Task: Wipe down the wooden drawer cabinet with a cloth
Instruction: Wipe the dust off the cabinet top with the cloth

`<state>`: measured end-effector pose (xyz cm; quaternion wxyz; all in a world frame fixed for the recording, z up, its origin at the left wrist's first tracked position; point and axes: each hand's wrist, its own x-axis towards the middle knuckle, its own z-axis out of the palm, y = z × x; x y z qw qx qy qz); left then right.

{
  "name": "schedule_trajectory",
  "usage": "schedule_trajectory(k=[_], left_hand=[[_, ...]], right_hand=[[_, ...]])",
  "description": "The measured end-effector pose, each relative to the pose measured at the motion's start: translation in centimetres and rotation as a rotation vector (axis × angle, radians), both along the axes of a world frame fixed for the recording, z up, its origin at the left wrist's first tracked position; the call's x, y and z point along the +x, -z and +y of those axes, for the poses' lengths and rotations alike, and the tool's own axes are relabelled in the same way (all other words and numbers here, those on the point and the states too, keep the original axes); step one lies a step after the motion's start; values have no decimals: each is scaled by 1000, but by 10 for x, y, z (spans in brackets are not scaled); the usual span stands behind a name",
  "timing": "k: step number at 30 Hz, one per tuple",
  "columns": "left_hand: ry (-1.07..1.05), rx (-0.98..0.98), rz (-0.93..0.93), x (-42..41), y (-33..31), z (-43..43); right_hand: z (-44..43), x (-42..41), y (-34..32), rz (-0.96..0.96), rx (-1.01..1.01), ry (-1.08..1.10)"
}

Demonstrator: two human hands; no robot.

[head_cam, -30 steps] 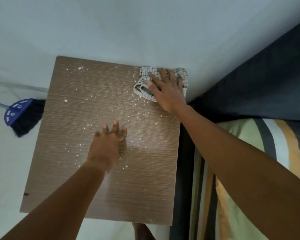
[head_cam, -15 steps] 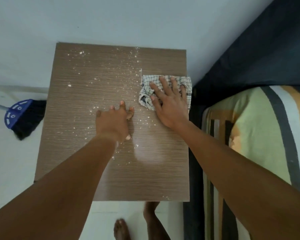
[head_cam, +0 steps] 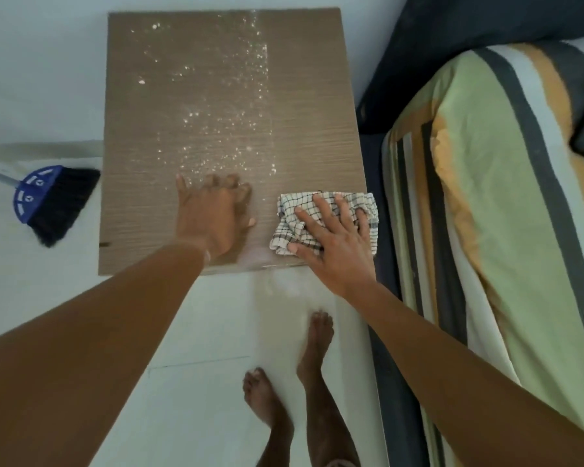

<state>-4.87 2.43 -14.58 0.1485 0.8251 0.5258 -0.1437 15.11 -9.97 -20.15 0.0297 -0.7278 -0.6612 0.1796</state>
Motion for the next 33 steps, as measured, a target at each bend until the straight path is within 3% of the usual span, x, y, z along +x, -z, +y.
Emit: schedule_trajectory(k=[8, 17, 22, 24, 26, 29, 33], left_hand=[[-4, -76, 155, 9, -6, 0], [9, -143, 185, 10, -10, 1], [-12, -324, 156, 12, -26, 32], [-96, -402, 47, 13, -36, 52], [-179, -316, -90, 13, -43, 70], [-256, -76, -159, 10, -44, 98], [-202, -102, 55, 9, -34, 135]], right_hand=[[-37, -27, 2, 108, 339, 115], [-56, -35, -47, 466, 125, 536], [19, -15, -86, 792, 45, 724], [61, -4, -92, 1012, -29, 858], [104, 7, -97, 1204, -72, 946], [174, 20, -100, 1184, -61, 895], [267, 35, -95, 995, 37, 758]])
